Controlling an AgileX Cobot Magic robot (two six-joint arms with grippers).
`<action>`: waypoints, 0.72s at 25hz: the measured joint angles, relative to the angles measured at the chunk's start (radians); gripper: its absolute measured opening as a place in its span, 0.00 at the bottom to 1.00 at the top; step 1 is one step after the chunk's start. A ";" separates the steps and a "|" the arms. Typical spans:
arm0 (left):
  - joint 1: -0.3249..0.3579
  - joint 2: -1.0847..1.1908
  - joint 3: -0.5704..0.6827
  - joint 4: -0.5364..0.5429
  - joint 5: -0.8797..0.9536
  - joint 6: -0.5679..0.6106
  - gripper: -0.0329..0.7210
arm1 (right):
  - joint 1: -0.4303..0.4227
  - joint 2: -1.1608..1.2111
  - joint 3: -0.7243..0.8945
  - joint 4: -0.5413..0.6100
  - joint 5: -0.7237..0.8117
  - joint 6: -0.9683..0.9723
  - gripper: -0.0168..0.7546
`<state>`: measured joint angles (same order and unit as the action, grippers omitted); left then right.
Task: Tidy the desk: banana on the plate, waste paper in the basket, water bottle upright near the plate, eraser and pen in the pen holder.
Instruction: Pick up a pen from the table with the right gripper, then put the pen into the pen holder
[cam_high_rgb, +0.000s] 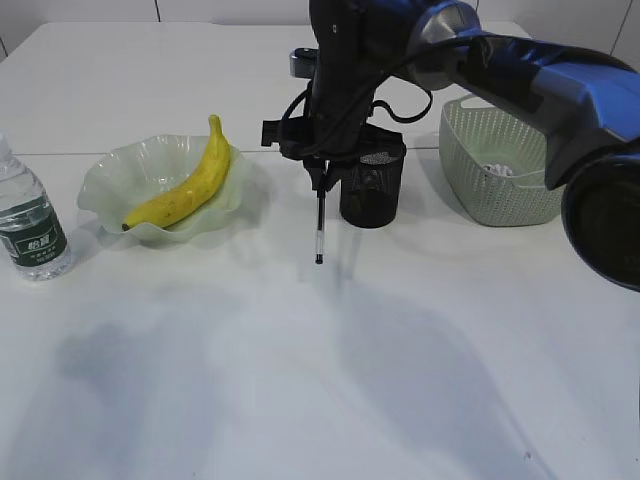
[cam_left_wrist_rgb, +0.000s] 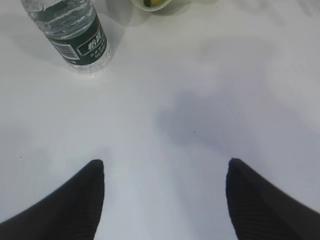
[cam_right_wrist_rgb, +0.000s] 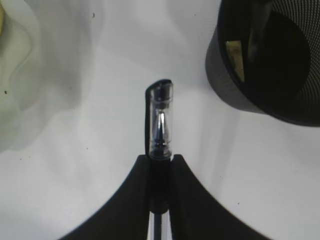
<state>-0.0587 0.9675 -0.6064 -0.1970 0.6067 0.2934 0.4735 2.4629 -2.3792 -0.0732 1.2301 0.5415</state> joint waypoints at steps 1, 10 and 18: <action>0.000 0.000 0.000 0.000 0.000 0.000 0.76 | 0.000 0.000 -0.008 -0.001 0.000 -0.009 0.10; 0.000 0.000 0.000 0.000 -0.002 0.000 0.76 | 0.021 0.000 -0.102 -0.028 0.010 -0.083 0.10; 0.000 0.000 0.000 0.000 -0.004 0.000 0.76 | 0.020 0.000 -0.134 -0.036 0.017 -0.126 0.10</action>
<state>-0.0587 0.9675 -0.6064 -0.1970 0.6030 0.2934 0.4937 2.4629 -2.5128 -0.1091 1.2468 0.4152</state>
